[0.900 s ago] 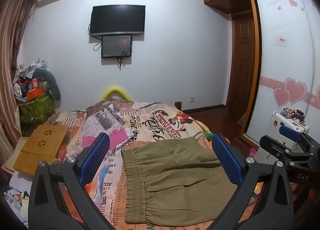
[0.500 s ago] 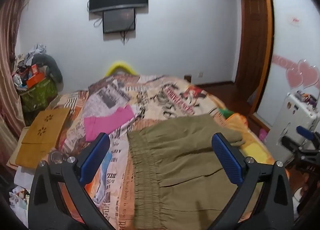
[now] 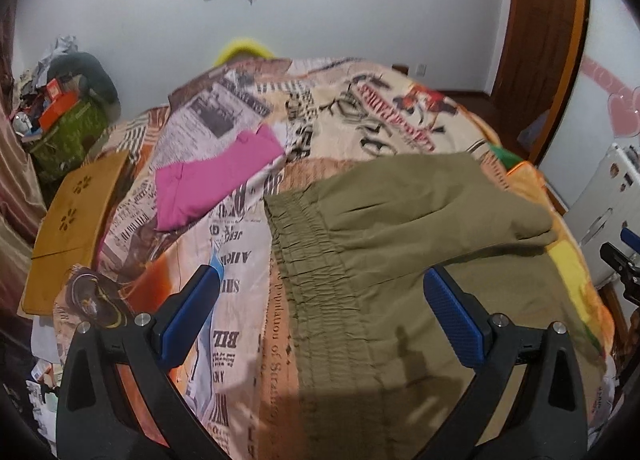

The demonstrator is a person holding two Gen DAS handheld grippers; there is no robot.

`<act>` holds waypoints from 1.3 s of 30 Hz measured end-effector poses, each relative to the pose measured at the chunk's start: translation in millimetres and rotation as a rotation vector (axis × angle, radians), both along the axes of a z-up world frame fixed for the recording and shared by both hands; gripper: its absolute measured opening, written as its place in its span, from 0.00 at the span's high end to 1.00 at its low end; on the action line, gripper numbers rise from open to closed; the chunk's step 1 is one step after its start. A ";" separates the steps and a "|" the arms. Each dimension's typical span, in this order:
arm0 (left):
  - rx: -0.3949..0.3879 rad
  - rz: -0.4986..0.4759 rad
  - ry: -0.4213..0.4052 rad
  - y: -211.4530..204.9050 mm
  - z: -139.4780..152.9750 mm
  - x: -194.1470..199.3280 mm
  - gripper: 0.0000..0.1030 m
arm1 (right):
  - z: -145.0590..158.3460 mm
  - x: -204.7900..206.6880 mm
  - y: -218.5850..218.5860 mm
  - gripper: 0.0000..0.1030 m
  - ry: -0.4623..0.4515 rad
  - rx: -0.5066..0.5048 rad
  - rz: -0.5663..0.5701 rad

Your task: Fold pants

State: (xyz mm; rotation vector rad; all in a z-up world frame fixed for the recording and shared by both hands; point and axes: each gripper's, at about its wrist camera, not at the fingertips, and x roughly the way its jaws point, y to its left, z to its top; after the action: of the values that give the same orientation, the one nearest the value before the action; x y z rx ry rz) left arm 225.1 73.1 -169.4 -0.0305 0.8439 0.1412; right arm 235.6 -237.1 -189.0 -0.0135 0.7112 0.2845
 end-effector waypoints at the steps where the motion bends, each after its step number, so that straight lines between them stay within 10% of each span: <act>1: -0.001 0.000 0.017 3.0 -5.3 4.7 0.00 | -6.0 5.7 3.7 0.00 0.008 0.007 0.015; 19: -0.075 -0.058 0.309 29.6 -77.8 71.0 0.00 | -80.4 87.5 -4.2 0.48 0.270 0.022 0.161; 23: -0.086 -0.071 0.309 29.5 -83.2 73.5 0.00 | -89.6 95.1 -1.8 0.64 0.293 -0.001 0.175; 39: 0.116 -0.080 0.249 23.9 -90.3 71.0 0.06 | -95.2 98.9 13.2 0.79 0.272 -0.110 0.219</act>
State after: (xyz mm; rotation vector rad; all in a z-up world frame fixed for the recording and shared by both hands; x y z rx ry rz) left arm 296.1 97.0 -259.6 0.1320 1.0822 0.1201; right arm 334.5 -223.9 -284.1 -0.1609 0.9978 0.4625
